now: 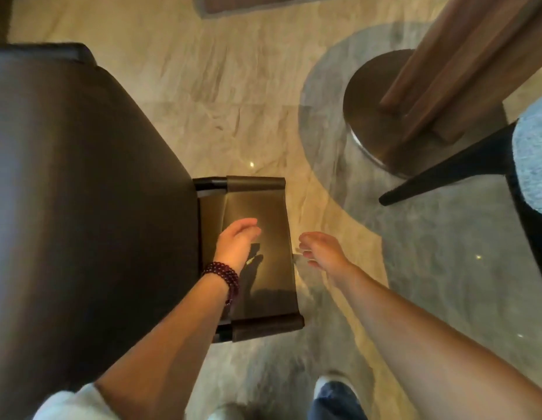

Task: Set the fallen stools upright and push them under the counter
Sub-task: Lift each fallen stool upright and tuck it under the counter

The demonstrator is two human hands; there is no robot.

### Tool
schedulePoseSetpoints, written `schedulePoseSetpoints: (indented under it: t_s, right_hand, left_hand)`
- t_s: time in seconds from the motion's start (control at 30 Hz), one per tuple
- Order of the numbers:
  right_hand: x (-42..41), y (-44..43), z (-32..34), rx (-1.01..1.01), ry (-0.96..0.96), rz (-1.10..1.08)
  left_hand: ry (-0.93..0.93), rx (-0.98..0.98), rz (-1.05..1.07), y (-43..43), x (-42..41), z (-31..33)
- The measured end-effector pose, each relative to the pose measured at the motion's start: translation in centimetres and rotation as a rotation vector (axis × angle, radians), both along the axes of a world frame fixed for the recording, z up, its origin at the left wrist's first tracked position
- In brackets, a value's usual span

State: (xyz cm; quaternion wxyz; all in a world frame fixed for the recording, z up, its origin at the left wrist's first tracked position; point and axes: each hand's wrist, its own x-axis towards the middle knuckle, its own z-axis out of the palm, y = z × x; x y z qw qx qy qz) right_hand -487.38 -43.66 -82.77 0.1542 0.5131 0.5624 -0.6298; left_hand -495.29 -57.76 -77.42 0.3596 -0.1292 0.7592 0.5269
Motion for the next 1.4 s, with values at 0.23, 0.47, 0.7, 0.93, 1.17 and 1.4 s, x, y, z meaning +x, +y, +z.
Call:
schedulePoseSetpoints:
  t_s: [0.23, 0.47, 0.7, 0.93, 1.17, 1.4]
  right_hand:
    - [-3.2, 0.4, -8.9, -0.064, -0.065, 0.080]
    - [-4.0, -1.2, -10.9, -0.133, -0.085, 0.028]
    - [-2.9, -2.8, -3.4, -0.188, -0.069, -0.086]
    - [-0.5, -5.5, 9.7, -0.227, -0.065, -0.157]
    - [1.1, -11.0, 25.4, -0.299, -0.147, -0.206]
    - [-0.3, -18.3, 39.4, -0.305, -0.213, 0.060]
  left_hand:
    - [0.008, -0.164, -0.309, 1.6, -3.1, -6.7]
    - [-0.109, -0.278, -0.405, 0.2, -3.2, -8.6]
    - [-0.156, -0.275, -0.448, -1.2, 0.8, -5.3]
    - [-0.096, -0.242, -0.361, -3.4, 4.8, 2.8]
    - [0.012, -0.308, -0.395, -6.1, 9.5, 17.3]
    - [0.055, -0.418, -0.386, -14.3, 11.0, 32.0]
